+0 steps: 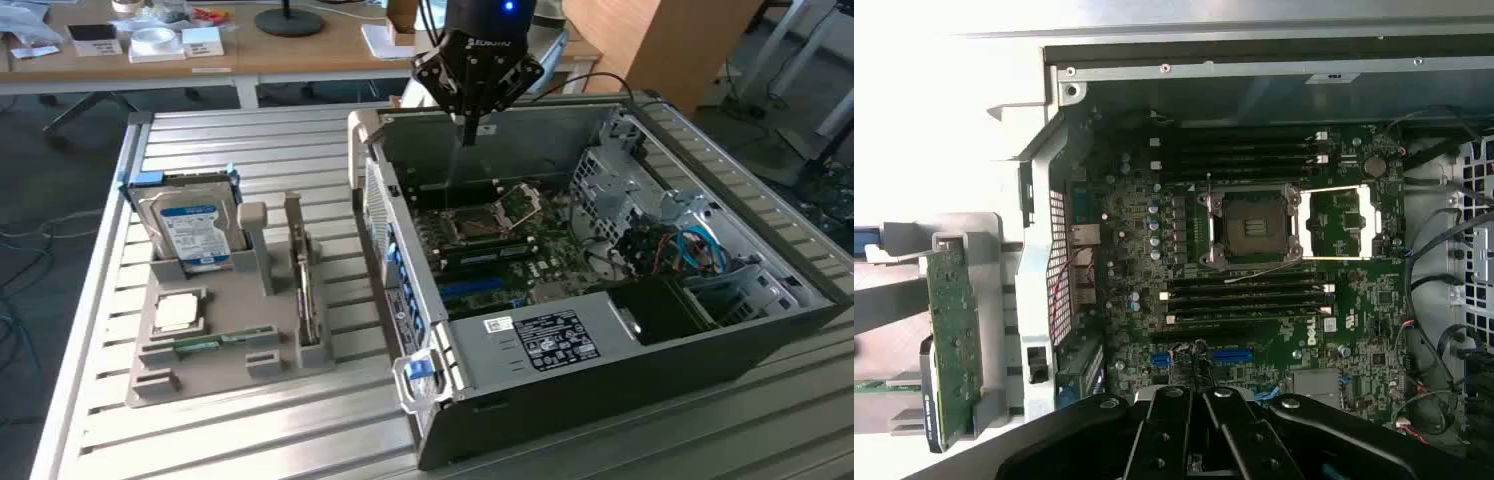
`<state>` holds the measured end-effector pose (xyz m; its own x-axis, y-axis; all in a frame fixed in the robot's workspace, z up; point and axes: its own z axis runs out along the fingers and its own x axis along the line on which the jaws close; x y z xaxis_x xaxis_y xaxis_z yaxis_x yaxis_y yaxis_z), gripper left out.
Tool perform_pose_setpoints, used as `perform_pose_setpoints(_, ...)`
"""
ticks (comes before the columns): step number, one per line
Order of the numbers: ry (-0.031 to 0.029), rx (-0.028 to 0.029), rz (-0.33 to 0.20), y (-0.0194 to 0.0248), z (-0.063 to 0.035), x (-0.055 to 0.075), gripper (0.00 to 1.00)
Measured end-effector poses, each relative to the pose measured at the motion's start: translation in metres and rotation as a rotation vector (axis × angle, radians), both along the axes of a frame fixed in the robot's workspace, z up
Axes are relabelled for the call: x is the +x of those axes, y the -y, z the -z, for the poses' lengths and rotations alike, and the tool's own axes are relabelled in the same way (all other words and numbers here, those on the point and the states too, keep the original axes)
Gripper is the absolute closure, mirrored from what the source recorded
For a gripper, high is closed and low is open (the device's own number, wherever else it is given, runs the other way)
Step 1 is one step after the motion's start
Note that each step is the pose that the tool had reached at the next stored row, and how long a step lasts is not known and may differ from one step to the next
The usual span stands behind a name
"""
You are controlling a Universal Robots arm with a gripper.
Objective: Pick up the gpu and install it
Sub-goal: 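Reach for the gpu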
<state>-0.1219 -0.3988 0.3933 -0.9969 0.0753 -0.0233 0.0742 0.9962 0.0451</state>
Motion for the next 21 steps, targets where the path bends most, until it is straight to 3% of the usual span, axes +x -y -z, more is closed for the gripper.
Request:
perform_pose_setpoints(14,0.0002,0.0001,0.000,0.0000,0.0001,0.000,0.89)
perform_pose_setpoints(21,0.0000,0.0000,0.000,0.0000,0.0000,-0.012,0.89)
